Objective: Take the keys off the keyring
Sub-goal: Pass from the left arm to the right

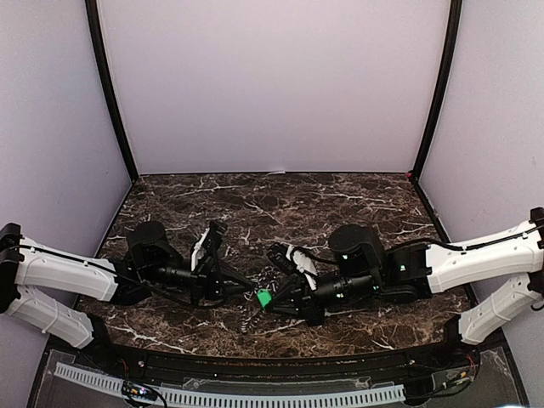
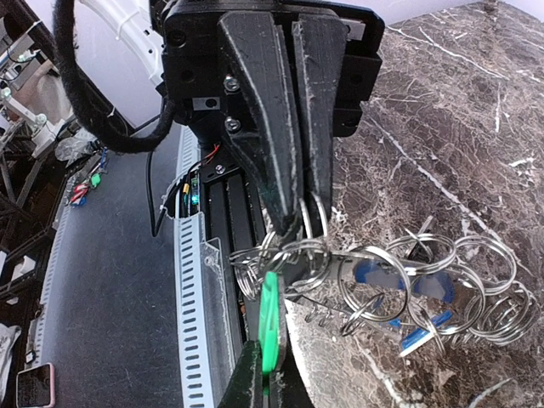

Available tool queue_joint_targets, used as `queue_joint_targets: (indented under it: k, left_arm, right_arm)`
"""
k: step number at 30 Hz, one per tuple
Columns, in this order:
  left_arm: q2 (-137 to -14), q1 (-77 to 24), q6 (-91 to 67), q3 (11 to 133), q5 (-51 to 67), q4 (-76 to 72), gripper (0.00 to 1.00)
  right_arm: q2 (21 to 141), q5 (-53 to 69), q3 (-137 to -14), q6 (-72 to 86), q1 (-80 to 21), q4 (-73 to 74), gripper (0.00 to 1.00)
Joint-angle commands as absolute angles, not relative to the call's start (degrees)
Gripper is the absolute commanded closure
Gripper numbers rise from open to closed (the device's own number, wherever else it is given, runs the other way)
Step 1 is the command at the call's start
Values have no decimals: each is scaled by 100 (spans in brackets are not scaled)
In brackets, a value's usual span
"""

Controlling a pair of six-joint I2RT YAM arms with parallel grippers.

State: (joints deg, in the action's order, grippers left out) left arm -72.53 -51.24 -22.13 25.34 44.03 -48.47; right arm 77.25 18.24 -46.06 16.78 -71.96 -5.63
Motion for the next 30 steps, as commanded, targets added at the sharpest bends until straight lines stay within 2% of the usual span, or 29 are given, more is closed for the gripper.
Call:
queue_joint_targets:
  k: [1,19,30]
  left_arm:
    - [-7008,-4977,-2367,2490,4163,-5533,100]
    - [-6882,-4760,-2888,2268,4400,-6256,100]
    - [-6908,-4729,-2994,2295,4465,-6522,100]
  right_arm:
    - [7901,2360,-4556,1773,-7424,-987,100]
    - [7385,2066,-4177,1968,-7439,-1219,100]
    - [7921,2840,-4356,2146,-7483,-1685,100]
